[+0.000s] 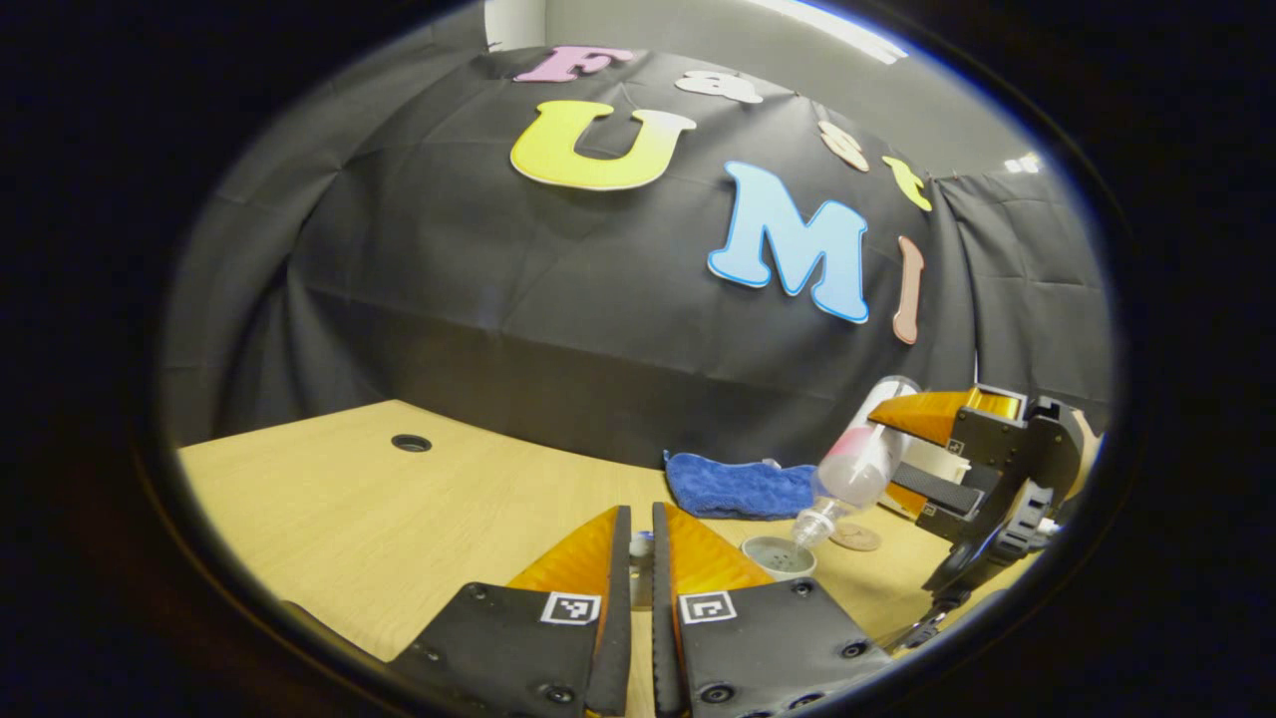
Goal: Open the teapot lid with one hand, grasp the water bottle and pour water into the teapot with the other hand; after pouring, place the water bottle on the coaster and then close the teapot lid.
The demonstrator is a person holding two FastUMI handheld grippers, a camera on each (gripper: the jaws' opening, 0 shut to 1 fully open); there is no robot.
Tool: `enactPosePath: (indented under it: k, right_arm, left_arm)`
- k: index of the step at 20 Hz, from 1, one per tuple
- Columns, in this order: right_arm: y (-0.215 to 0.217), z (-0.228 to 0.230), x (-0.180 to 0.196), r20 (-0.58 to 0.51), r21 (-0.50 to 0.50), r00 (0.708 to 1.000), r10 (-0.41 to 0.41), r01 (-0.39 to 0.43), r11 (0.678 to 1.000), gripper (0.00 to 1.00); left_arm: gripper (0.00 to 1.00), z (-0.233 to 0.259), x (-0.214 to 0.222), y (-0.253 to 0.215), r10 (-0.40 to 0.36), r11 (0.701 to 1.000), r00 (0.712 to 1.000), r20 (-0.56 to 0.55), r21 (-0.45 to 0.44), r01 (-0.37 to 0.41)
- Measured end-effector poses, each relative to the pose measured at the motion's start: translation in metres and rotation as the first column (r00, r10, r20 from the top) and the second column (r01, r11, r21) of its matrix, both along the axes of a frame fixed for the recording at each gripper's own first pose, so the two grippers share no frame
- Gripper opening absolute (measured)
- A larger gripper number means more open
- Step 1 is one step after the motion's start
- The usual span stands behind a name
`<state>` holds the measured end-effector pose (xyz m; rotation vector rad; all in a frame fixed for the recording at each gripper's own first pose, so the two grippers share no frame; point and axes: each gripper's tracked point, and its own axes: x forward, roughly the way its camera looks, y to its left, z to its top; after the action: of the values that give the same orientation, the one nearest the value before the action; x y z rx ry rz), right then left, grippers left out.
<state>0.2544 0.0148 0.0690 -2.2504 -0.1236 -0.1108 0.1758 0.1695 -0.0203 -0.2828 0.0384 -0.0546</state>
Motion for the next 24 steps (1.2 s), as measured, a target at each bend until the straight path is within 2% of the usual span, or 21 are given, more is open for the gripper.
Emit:
enactPosePath:
  k: [9,14,19,24]
  right_arm:
    - [0.0,0.007,-0.002,0.031,-0.051,0.999,0.02,-0.018,0.999,0.74]
    - [-0.001,0.004,0.0,0.017,-0.035,1.0,0.011,-0.011,0.999,0.72]
    - [-0.014,-0.012,0.004,-0.051,0.093,0.998,-0.021,0.026,0.995,0.75]
    - [-0.017,-0.022,0.004,-0.12,0.305,0.993,-0.02,0.056,0.951,0.75]
  left_arm:
    - [0.16,0.001,0.0,0.001,0.0,1.0,1.0,0.001,-0.005,0.0]
    - [0.16,0.0,0.001,0.001,-0.001,1.0,1.0,0.001,-0.005,0.001]
    - [0.16,0.0,0.001,0.001,0.0,1.0,1.0,0.002,-0.008,0.0]
    - [0.16,0.001,0.001,0.002,0.001,1.0,1.0,0.007,-0.014,-0.001]
